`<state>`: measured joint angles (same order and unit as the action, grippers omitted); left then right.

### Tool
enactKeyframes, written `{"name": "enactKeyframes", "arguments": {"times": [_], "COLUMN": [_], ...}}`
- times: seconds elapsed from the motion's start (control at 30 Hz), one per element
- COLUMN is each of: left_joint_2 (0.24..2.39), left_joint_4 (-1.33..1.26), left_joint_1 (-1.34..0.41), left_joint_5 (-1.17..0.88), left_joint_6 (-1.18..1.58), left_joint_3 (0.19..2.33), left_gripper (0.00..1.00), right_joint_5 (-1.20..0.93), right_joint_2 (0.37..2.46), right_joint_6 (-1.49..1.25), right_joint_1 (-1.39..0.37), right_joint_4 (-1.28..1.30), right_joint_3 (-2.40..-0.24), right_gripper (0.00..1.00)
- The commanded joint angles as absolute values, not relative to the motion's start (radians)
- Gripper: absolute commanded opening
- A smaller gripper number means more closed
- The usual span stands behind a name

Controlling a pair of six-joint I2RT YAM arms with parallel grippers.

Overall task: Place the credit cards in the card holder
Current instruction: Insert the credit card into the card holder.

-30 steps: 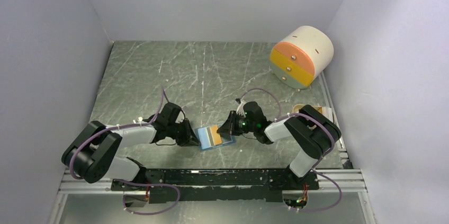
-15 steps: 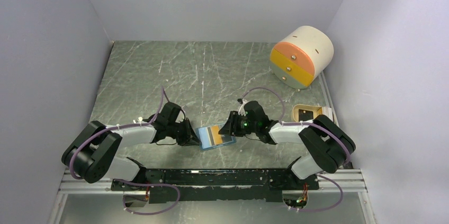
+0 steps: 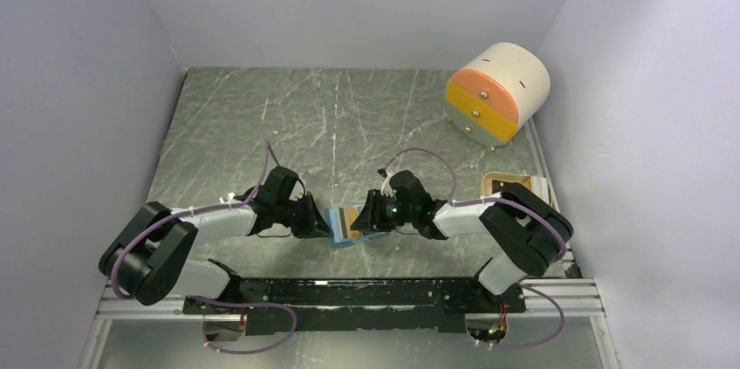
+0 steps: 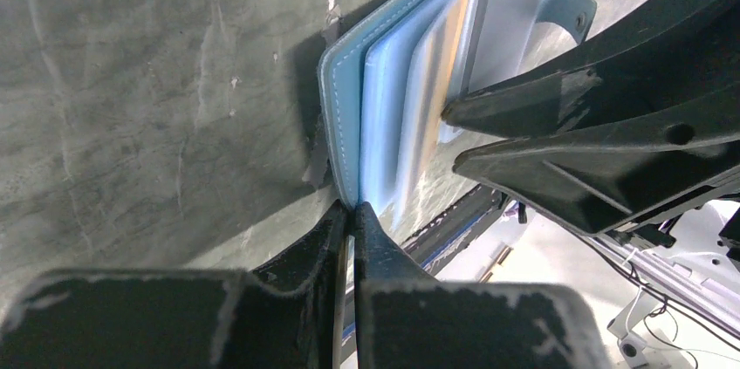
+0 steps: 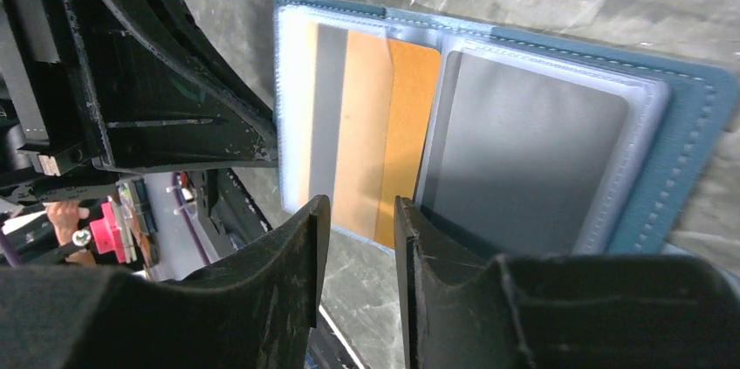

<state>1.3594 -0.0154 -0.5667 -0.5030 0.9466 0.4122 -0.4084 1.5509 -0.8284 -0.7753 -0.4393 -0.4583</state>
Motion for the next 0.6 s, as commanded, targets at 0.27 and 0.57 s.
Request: {"name": "enactKeyframes", "arguments": {"times": [0.27, 0.57], "left_joint_2": [1.341, 1.313], "left_joint_4": [-0.004, 0.083], "left_joint_1": [-0.572, -0.572], "left_joint_5": [-0.541, -0.506], "left_joint_6": [0.927, 0.892], "left_joint_3": [0.470, 0.516], "left_gripper": [0.09, 0.09], "right_joint_5": [-0.439, -0.336], "right_joint_2": [1.638, 1.514], "right_joint_6": [-0.838, -0.746], "right_joint_1": [-0.828, -0.827], "right_joint_4": [-0.502, -0.266], "right_joint_3": [-0.513, -0.555], "right_gripper": [0.35, 0.37]}}
